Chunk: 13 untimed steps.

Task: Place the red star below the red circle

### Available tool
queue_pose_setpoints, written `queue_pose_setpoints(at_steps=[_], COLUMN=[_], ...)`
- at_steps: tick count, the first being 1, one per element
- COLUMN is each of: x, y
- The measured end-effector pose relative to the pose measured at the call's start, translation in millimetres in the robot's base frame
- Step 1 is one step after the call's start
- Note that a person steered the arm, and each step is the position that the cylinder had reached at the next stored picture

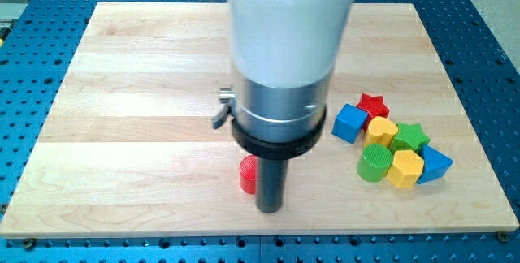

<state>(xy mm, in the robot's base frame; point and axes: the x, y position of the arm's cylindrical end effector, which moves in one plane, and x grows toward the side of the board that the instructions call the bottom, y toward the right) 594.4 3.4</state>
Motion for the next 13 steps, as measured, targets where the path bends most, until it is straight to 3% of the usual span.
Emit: queue_pose_setpoints(at_steps=[1, 3, 4, 5, 6, 7, 8, 11, 12, 13], x=[-35, -159, -191, -206, -200, -163, -128, -121, -136, -140], y=[-22, -28, 25, 153, 246, 250, 247, 79, 82, 137])
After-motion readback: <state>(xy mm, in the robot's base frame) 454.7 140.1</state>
